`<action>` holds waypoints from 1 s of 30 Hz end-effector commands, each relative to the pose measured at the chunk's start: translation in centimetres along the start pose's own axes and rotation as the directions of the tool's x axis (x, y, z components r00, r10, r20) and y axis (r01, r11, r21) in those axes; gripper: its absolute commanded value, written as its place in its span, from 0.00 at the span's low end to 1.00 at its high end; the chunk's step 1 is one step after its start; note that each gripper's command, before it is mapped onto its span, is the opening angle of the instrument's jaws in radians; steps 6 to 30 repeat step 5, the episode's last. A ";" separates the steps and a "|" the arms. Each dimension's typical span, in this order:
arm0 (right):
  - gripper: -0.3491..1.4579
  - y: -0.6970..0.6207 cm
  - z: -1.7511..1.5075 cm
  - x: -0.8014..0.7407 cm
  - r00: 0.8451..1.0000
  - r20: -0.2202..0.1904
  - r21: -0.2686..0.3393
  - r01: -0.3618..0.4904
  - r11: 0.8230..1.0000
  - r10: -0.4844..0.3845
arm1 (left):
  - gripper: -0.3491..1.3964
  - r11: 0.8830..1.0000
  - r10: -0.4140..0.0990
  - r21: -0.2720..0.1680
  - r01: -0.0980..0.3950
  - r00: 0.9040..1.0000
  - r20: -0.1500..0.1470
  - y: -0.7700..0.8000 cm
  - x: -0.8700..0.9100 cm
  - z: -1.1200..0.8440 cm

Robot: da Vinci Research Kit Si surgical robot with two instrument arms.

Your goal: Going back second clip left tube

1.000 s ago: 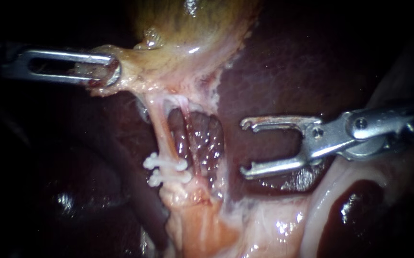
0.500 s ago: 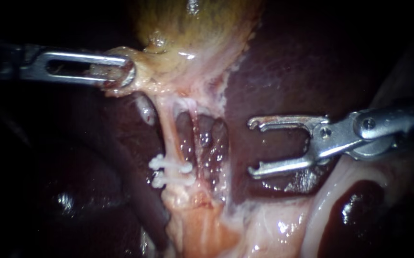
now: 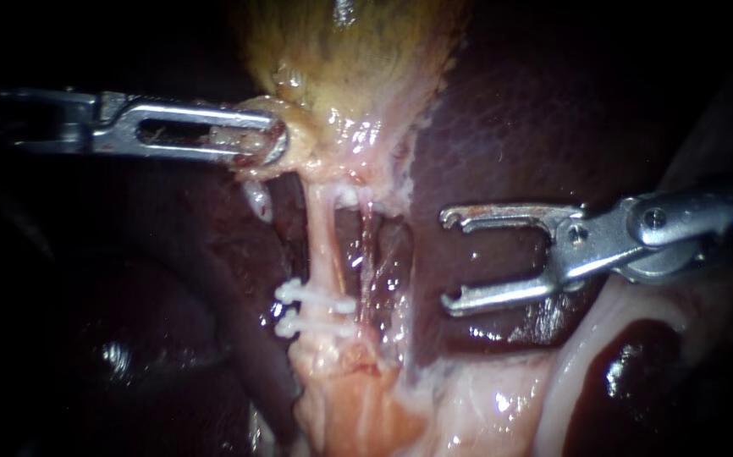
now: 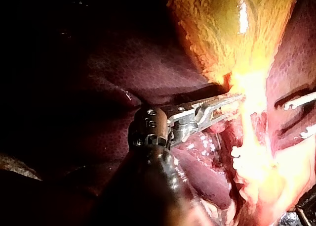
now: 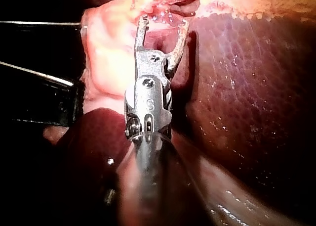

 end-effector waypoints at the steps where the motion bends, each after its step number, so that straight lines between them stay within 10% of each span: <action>1: 0.47 -0.01 0.00 0.01 1.000 0.001 -0.003 0.000 1.000 0.000 | 0.00 1.000 0.000 0.000 0.000 1.000 0.001 0.00 -0.01 0.00; 30: 0.47 -0.05 0.03 0.06 1.000 -0.002 0.011 0.000 1.000 0.001 | 0.00 1.000 0.000 0.000 0.000 1.000 0.001 0.00 -0.01 -0.01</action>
